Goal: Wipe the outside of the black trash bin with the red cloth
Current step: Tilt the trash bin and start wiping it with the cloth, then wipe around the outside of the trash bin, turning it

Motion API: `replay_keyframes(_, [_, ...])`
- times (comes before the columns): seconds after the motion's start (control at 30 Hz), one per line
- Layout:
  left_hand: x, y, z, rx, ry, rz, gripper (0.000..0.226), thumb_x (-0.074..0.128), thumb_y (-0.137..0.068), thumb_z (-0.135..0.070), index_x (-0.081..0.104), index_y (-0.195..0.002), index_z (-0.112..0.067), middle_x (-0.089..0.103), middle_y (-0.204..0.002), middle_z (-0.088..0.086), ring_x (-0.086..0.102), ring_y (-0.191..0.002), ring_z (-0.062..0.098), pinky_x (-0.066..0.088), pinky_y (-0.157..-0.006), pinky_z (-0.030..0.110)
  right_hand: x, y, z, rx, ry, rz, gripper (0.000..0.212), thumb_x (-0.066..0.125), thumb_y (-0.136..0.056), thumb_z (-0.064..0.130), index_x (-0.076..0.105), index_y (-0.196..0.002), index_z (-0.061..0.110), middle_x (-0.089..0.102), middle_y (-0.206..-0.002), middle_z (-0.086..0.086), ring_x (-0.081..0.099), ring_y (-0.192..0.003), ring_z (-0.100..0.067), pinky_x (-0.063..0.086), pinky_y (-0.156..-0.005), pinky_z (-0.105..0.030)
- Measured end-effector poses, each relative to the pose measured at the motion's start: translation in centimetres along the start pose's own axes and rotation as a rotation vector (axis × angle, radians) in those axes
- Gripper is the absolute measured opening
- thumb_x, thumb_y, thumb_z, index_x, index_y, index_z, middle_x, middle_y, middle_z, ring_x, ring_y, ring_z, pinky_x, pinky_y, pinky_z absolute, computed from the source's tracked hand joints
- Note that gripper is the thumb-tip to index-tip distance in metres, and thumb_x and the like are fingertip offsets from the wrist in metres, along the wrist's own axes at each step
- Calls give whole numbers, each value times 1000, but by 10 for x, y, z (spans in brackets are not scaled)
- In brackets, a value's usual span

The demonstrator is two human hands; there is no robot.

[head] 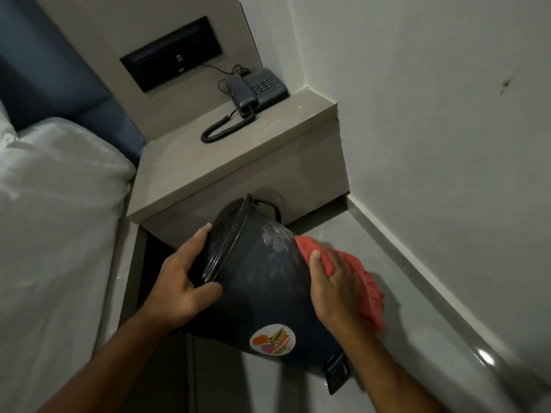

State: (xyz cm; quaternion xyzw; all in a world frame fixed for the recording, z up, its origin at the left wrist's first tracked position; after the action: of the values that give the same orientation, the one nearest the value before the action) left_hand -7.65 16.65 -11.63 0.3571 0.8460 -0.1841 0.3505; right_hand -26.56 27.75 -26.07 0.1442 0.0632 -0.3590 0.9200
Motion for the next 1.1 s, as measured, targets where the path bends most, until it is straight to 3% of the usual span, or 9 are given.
replay_keyframes(0.17, [1,-2,-2,7,4,-13,98,67,-63,-36,29,-151,-19,49,-131,-25,53,-120,7,54,-86,21,34,-50,61,10,53,138,55,23,-97,64,66,-94,29,68,-93,-3,60,-85,-17,49,-88,-45])
replay_keyframes(0.27, [7,-4,-14,24,-39,-56,100,65,-60,-40,30,-151,-19,49,-131,-21,53,-117,2,52,-84,15,50,-36,103,-242,112,12,63,18,-94,63,66,-116,30,71,-116,0,60,-111,-23,41,-103,-53])
replay_keyframes(0.47, [14,-20,-24,31,-64,-89,88,68,-59,-41,38,-141,-35,53,-119,-28,60,-104,-5,55,-69,13,38,68,21,-634,364,-9,64,11,-101,64,14,-159,38,26,-167,-1,17,-154,-29,12,-121,-53])
replay_keyframes(0.6, [17,-24,-16,-44,-88,-59,110,70,-54,-45,26,-153,-24,44,-140,-6,59,-111,20,56,-68,26,2,26,-50,-93,466,-105,74,0,-95,68,12,-159,32,22,-167,-5,21,-153,-31,13,-122,-55])
replay_keyframes(0.7, [16,-22,-16,-88,-91,-79,112,70,-52,-44,27,-153,-24,45,-139,-4,61,-107,21,56,-66,26,-21,-26,-38,242,191,-120,66,14,-100,62,52,-138,22,56,-140,-14,51,-128,-31,36,-112,-57])
replay_keyframes(0.77, [18,-28,-23,-106,-89,-97,111,70,-51,-45,28,-152,-25,49,-134,-4,63,-102,20,56,-65,26,-5,-29,13,89,155,-126,57,18,-101,61,49,-139,31,54,-142,-8,48,-130,-29,32,-114,-55])
replay_keyframes(0.87, [23,-36,-35,-80,-119,-117,107,69,-53,-56,35,-148,-23,55,-127,-4,62,-102,13,57,-77,32,43,25,79,-318,170,-116,58,2,-97,70,-1,-153,55,-2,-168,22,-5,-155,-13,-12,-120,-51])
replay_keyframes(0.93, [23,-34,-33,-89,-101,-120,101,70,-52,-55,39,-144,-28,59,-123,-4,64,-98,13,58,-77,36,59,61,66,-389,213,-102,60,0,-99,67,-7,-155,49,-13,-168,20,-14,-154,-14,-16,-118,-50])
replay_keyframes(1.1, [18,-26,-17,-152,-41,-102,111,72,-46,-41,32,-149,-36,48,-135,-8,56,-110,8,53,-78,29,-8,26,-50,159,355,-177,83,-2,-87,76,12,-158,34,26,-167,-6,22,-151,-30,16,-119,-62])
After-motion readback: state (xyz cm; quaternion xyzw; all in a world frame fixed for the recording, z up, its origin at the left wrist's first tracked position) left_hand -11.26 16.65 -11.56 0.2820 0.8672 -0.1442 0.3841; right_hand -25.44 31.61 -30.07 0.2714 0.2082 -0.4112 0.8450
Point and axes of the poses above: each hand's wrist, its own y-axis away from the middle knuckle, its own x-axis out of the palm, z = x × y, the point moved 7 cm from there along -y, towards the middle knuckle
